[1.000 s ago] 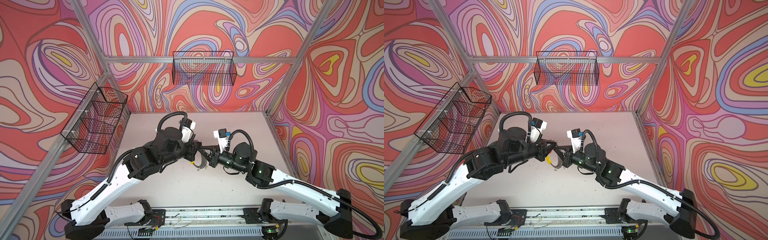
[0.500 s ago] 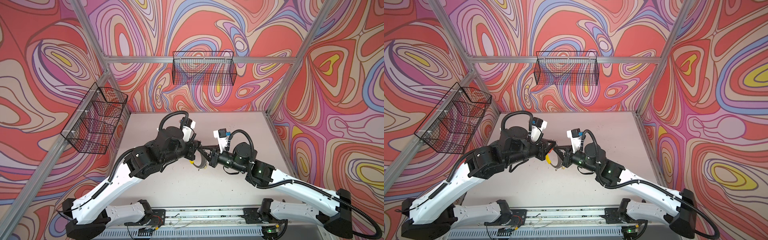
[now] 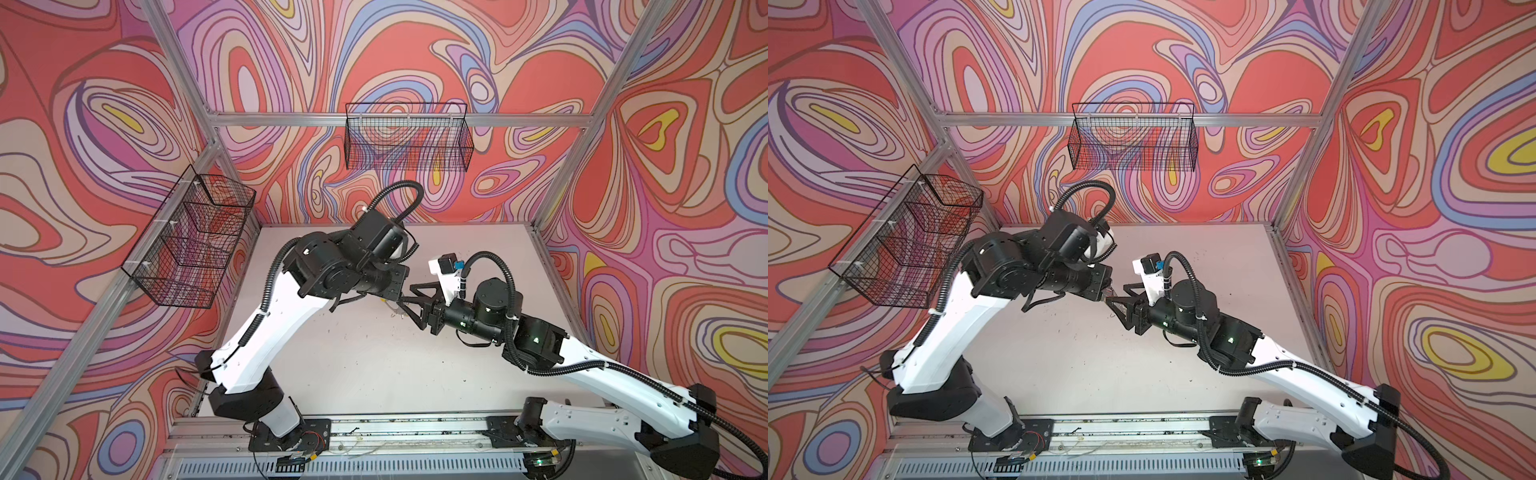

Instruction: Put the keys on the keyring

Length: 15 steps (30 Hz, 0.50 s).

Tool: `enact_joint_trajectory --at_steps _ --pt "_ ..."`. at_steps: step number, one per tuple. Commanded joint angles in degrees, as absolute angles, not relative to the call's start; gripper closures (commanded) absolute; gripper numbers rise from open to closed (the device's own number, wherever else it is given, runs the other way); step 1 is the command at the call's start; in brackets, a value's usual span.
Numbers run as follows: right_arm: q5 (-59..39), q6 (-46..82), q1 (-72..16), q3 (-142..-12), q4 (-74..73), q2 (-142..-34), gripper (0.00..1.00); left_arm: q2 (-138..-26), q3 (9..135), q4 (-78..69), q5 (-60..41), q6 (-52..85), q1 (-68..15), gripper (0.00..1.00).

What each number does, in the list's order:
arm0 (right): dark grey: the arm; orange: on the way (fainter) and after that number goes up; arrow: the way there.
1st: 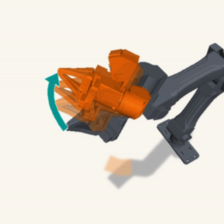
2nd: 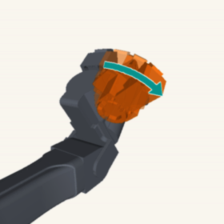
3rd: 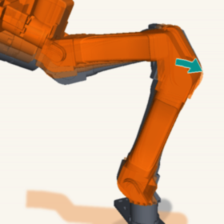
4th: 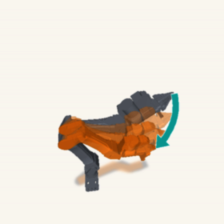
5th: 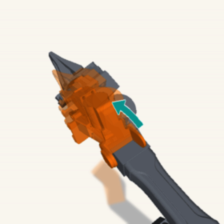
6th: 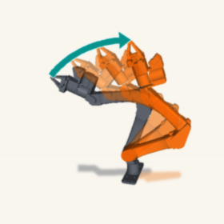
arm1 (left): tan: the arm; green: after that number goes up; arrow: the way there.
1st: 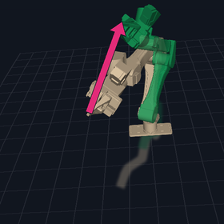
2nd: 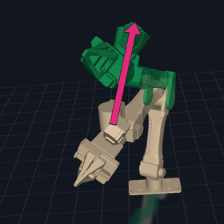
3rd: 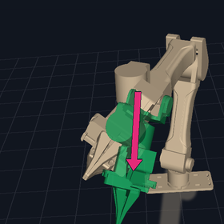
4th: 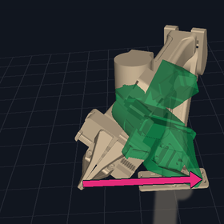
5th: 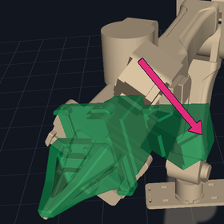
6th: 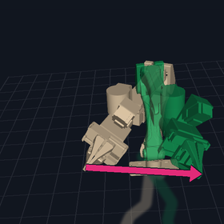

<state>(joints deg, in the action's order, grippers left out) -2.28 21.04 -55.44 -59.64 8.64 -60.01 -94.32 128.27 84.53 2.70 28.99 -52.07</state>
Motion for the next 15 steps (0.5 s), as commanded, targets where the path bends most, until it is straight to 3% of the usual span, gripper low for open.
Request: enact_joint_trajectory --at_steps 1,15 --pt "-0.01 17.7 -55.43 -60.26 10.89 -59.67 0.34 -95.36 130.88 93.63 1.8 30.93 -52.14 1.0" --pt "-6.43 12.92 -55.39 -57.01 7.38 -61.26 0.34 -101.19 138.93 100.95 -3.38 36.0 -52.06 1.0"
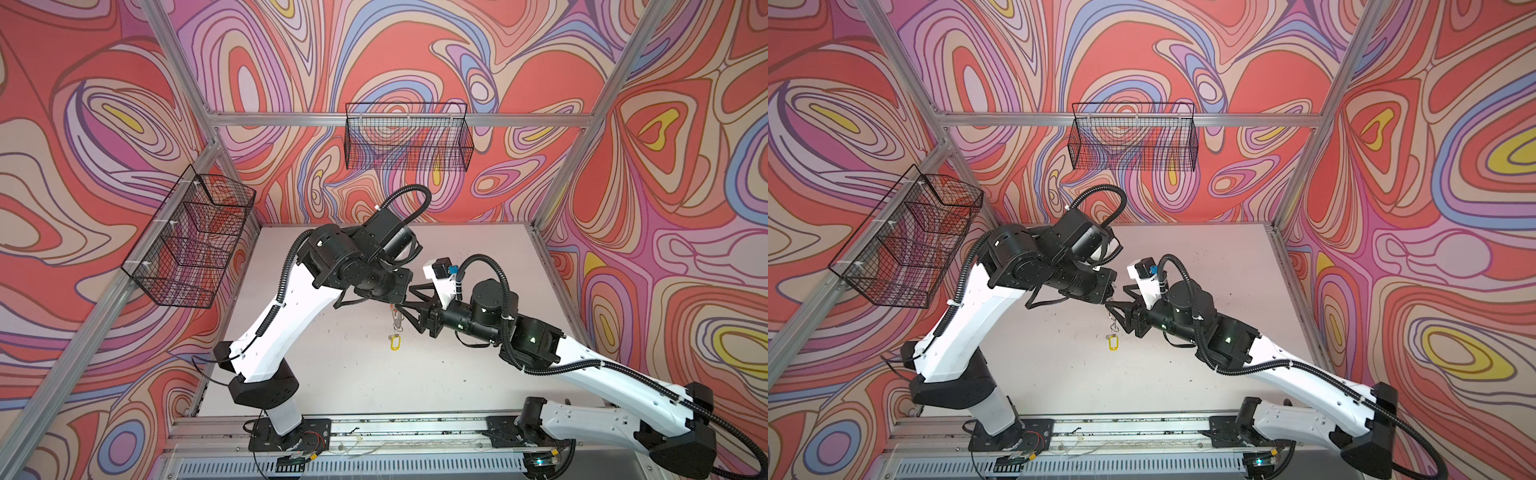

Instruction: Put the keys on the keyring

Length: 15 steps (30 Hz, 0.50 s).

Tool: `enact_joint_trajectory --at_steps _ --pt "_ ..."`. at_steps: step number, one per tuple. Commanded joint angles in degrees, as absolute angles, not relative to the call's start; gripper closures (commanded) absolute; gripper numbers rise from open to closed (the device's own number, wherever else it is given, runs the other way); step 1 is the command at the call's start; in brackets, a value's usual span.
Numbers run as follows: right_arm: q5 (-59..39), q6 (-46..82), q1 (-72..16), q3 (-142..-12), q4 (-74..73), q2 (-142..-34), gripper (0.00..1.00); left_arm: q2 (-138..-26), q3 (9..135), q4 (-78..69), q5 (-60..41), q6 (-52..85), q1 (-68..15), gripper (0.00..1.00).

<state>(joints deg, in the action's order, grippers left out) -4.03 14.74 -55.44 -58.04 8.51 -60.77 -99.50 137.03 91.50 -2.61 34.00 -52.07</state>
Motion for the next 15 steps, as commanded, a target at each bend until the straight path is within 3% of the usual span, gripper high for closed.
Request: enact_joint_trajectory --at_steps 1,10,15 --pt "-5.82 12.93 -55.37 -56.6 7.26 -61.26 0.34 -101.11 139.11 100.69 -3.34 36.77 -52.03 1.0" --pt "-0.18 15.5 -55.43 -54.15 -0.17 -62.15 0.39 -101.74 139.66 99.59 -4.53 39.59 -52.31 1.0" --pt "6.28 15.23 -55.37 -54.16 2.38 -61.66 0.51 -101.25 139.49 100.2 -3.71 39.95 -52.6 1.0"
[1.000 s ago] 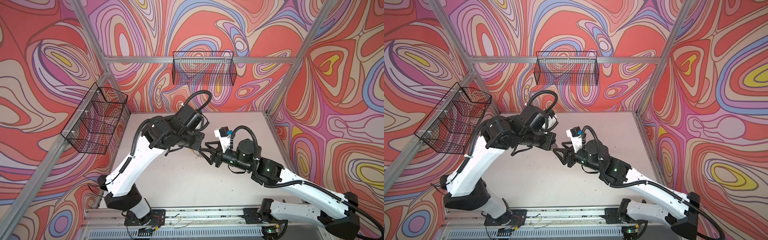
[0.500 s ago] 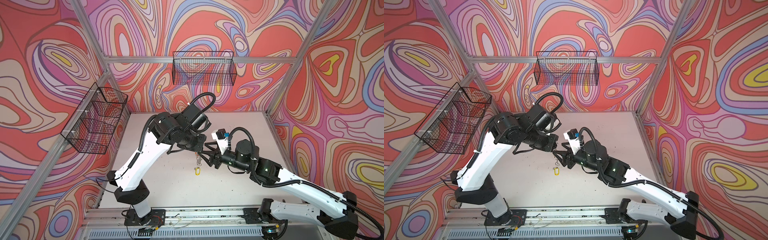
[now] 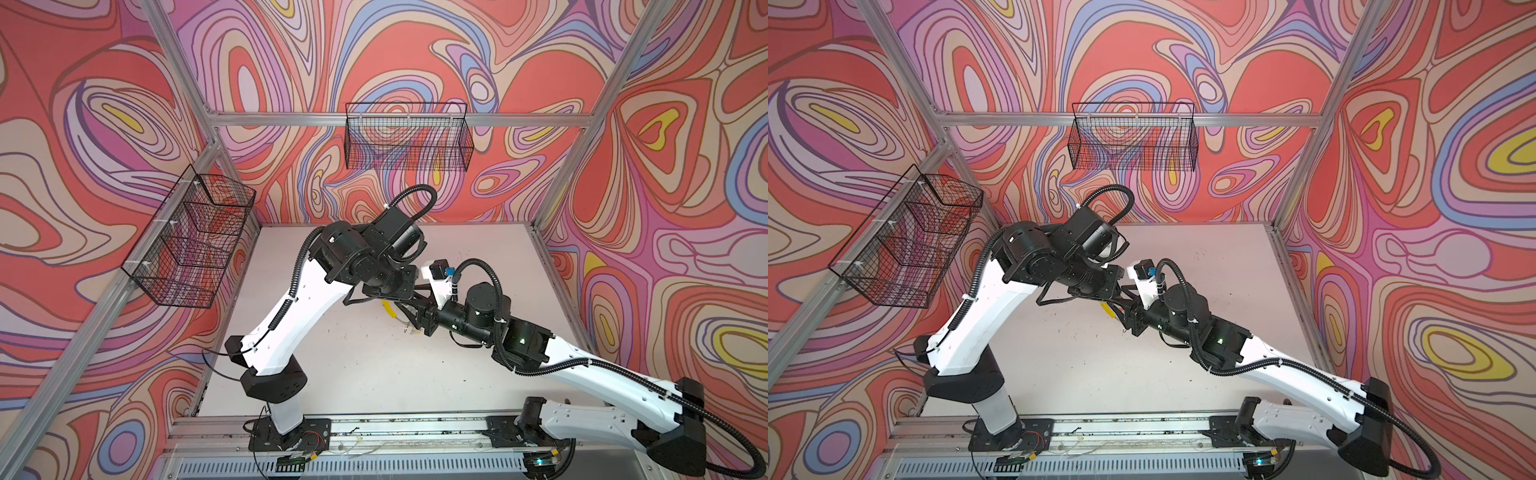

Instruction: Put the keys on the keyring

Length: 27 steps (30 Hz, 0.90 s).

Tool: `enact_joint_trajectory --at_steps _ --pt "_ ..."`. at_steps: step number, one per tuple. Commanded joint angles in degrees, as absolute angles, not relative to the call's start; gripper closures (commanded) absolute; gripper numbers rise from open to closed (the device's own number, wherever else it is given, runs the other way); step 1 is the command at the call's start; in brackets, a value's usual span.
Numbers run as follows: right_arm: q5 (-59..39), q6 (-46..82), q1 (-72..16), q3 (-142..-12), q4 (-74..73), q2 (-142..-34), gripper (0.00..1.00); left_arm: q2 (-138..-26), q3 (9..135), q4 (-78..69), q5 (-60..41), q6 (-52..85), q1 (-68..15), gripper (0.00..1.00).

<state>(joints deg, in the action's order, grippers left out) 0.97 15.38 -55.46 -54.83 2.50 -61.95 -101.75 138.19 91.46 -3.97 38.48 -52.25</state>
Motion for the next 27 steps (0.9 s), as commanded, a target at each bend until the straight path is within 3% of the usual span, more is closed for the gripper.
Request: enact_joint_trajectory --at_steps 1,8,13,18,22,27 --pt "7.07 14.91 -55.38 -54.17 3.56 -61.39 0.53 -101.09 139.48 100.2 -3.61 40.04 -52.58 1.0" --pt "9.97 12.67 -55.38 -54.34 9.89 -59.29 0.58 -100.29 139.31 100.75 -3.14 39.66 -52.56 1.0" --pt "6.85 11.05 -55.37 -54.88 11.48 -59.08 0.66 -99.49 138.12 100.77 -4.13 38.92 -52.63 1.0" --pt "6.14 10.37 -55.41 -55.11 12.57 -58.33 0.83 -98.88 137.14 100.8 -5.44 37.86 -52.57 1.0" --pt "2.4 10.02 -55.39 -54.93 11.46 -57.88 0.83 -98.79 136.85 100.8 -6.43 37.0 -52.61 1.0" --pt "-2.39 9.85 -55.45 -54.4 10.08 -57.87 0.74 -98.7 136.81 100.89 -6.96 36.01 -52.59 1.0"
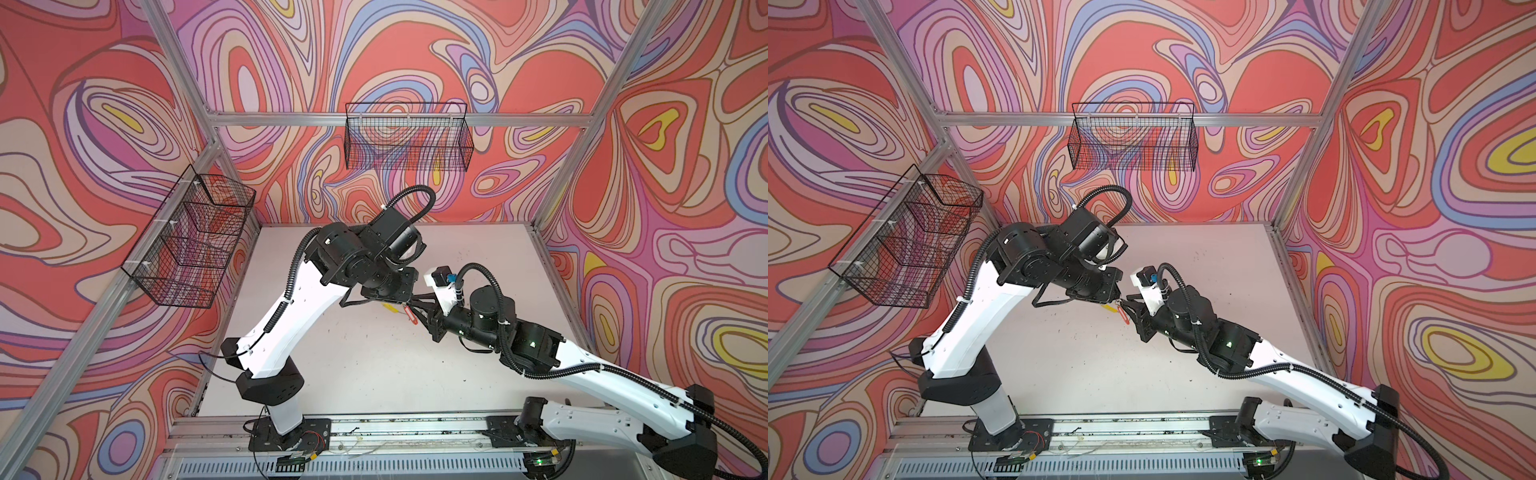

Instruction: Put the keys on the keyring

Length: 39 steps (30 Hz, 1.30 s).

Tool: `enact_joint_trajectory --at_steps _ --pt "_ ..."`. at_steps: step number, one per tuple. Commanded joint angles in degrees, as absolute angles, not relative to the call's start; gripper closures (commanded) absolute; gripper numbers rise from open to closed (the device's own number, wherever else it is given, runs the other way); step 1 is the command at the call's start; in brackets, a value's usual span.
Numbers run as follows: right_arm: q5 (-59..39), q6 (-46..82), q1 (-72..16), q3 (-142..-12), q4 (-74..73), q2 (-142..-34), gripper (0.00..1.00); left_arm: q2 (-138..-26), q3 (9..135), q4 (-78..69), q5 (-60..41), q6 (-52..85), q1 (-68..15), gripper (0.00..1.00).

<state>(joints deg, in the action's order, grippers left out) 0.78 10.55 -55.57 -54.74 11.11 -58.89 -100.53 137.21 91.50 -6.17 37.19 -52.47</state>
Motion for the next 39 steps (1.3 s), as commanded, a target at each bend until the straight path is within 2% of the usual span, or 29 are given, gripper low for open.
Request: enact_joint_trajectory --at_steps 1,4,10,16,22,27,35,39 --pt "-3.35 9.55 -55.46 -54.53 10.46 -57.87 0.71 -98.62 136.63 100.89 -6.72 35.88 -52.6 1.0" --pt "-4.34 8.57 -55.37 -55.4 13.56 -57.38 0.64 -98.35 136.5 100.9 -5.37 35.82 -52.52 1.0" --pt "-1.07 5.69 -55.39 -58.73 21.66 -54.23 0.59 -98.44 136.41 100.85 -4.7 34.83 -52.18 1.0" --pt "-7.55 6.1 -55.37 -59.09 16.75 -55.77 0.45 -98.51 136.95 100.55 -5.38 34.55 -51.97 1.0" --pt "-5.31 7.31 -55.4 -60.39 14.12 -61.81 0.43 -97.93 136.89 99.76 -5.85 35.01 -51.97 1.0" --pt "-0.05 8.59 -55.38 -58.62 12.18 -61.63 0.53 -97.01 135.66 99.79 -5.64 34.81 -51.97 1.0" --pt "5.39 9.84 -55.37 -55.25 11.42 -57.26 0.84 -95.63 133.16 98.14 -6.2 34.78 -51.95 1.0" --pt "5.08 9.76 -55.41 -54.87 11.11 -56.88 0.92 -95.45 132.98 97.78 -6.52 34.67 -51.94 1.0"
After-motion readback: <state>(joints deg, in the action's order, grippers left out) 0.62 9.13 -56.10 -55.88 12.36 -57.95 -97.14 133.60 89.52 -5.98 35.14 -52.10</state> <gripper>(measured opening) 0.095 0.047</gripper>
